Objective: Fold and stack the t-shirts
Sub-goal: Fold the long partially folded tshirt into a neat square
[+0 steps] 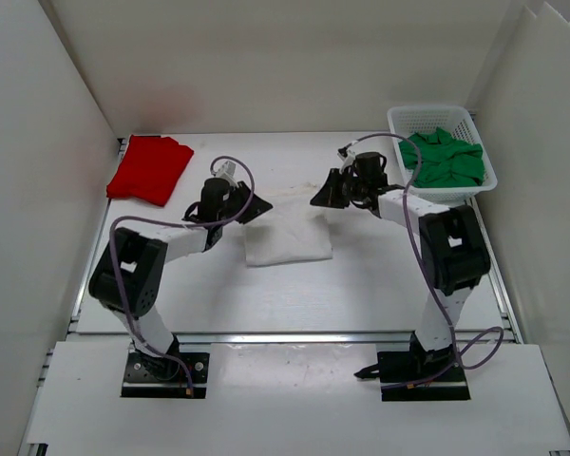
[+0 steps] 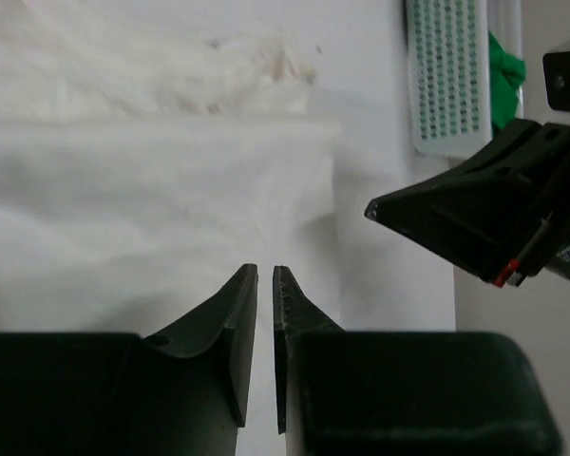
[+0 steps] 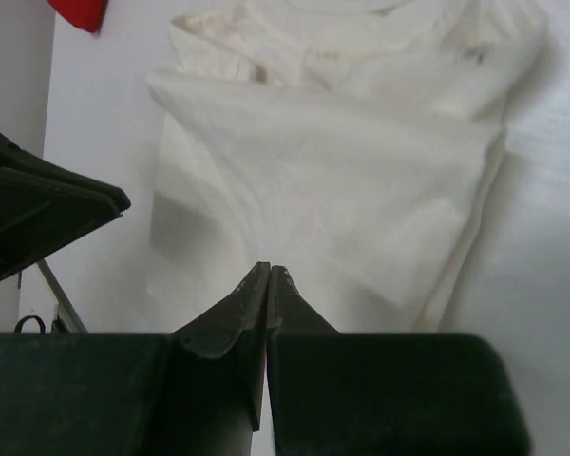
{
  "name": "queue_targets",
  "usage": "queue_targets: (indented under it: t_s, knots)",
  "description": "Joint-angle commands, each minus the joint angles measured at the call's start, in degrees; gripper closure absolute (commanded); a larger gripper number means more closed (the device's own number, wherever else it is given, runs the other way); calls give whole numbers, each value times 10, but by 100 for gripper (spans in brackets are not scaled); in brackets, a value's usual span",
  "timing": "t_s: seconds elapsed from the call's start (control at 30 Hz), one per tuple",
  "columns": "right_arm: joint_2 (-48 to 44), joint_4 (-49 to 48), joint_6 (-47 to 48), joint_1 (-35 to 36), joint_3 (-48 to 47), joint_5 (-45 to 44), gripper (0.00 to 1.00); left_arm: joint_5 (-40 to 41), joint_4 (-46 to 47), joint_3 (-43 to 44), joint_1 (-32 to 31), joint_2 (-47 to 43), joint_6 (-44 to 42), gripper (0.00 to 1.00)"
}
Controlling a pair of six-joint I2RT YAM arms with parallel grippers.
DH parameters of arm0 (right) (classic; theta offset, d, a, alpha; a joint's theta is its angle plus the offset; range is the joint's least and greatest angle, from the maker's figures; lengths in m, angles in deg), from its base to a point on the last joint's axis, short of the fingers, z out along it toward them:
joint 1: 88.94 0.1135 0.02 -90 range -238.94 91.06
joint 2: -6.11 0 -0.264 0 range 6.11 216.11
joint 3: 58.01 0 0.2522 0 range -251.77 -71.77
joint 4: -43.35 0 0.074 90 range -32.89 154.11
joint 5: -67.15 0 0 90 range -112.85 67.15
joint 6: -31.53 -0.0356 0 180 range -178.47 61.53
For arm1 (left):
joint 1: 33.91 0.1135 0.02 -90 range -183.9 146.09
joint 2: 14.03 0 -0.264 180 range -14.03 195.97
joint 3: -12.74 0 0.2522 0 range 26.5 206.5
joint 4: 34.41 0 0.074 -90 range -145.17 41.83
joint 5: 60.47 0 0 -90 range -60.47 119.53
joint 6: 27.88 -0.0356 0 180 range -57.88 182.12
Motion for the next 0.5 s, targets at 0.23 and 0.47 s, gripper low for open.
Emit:
queue_targets:
  t_s: [0.23, 0.47]
  knots:
    - [232, 50, -1, -25, -214, 38, 100, -52, -16, 141, 96, 204, 20, 78]
    - [249, 17, -13, -36, -199, 59, 100, -65, 59, 81, 142, 197, 58, 74]
